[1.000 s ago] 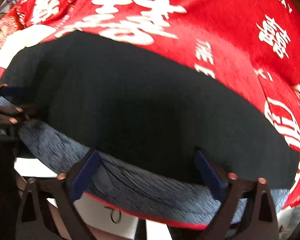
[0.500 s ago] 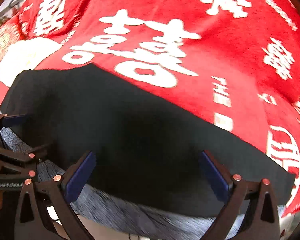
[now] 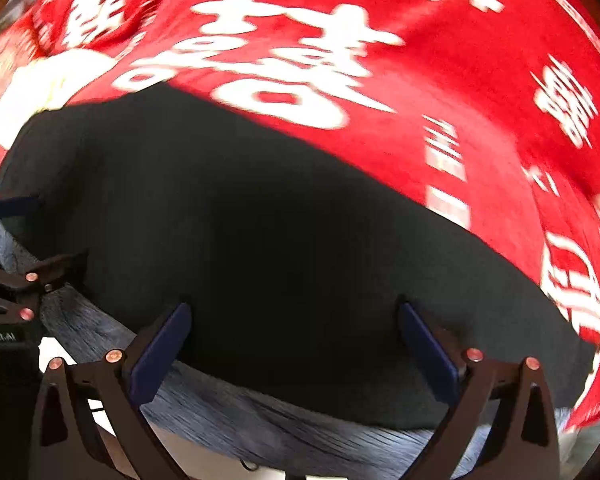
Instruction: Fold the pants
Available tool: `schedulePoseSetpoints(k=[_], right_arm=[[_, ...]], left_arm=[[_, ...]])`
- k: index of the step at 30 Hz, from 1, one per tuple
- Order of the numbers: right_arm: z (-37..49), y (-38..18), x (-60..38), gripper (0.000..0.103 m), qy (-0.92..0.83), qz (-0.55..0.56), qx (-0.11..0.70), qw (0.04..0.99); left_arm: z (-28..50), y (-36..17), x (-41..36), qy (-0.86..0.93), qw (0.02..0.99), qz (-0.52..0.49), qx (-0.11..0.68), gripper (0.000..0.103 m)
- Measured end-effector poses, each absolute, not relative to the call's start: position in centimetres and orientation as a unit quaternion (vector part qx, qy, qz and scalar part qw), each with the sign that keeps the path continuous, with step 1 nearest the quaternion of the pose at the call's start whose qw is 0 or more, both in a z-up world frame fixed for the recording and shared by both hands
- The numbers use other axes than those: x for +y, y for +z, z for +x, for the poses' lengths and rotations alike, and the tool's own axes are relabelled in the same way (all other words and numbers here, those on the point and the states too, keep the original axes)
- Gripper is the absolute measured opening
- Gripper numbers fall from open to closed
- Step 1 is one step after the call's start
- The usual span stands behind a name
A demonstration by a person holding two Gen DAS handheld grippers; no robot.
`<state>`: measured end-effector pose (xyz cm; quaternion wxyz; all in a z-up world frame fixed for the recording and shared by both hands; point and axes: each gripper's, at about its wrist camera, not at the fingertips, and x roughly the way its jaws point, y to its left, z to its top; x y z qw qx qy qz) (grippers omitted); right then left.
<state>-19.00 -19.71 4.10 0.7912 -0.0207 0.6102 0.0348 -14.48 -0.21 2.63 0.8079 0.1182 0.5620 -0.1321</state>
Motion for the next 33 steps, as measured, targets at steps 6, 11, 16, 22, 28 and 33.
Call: schedulePoseSetpoints(k=[6, 11, 16, 22, 28, 33], right_arm=[[-22.9, 7.2, -31.2, 0.103, -0.075, 0.025, 0.587, 0.805], [-27.6, 9.0, -40.5, 0.103, -0.151, 0.083, 0.575, 0.800], [-31.3, 9.4, -47.4, 0.103, -0.193, 0.120, 0.575, 0.786], [-35.6, 7.2, -52.0, 0.103, -0.173, 0.210, 0.575, 0.771], [-36.7, 3.8, -52.2, 0.103, -0.104, 0.258, 0.570, 0.773], [-37.1, 1.4, -53.9, 0.103, -0.053, 0.335, 0.544, 0.767]], left_arm=[[-16.2, 2.6, -9.1, -0.222, 0.783, 0.175, 0.554, 0.099], [-16.8, 2.0, -16.2, -0.259, 0.770, 0.227, 0.537, 0.099], [-17.2, 2.5, -21.2, -0.290, 0.755, 0.262, 0.527, 0.099], [-19.8, 1.9, -26.2, -0.306, 0.743, 0.317, 0.504, 0.099], [-19.9, 2.4, -28.8, -0.330, 0.731, 0.317, 0.506, 0.099], [-19.8, 2.0, -28.8, -0.323, 0.733, 0.307, 0.514, 0.102]])
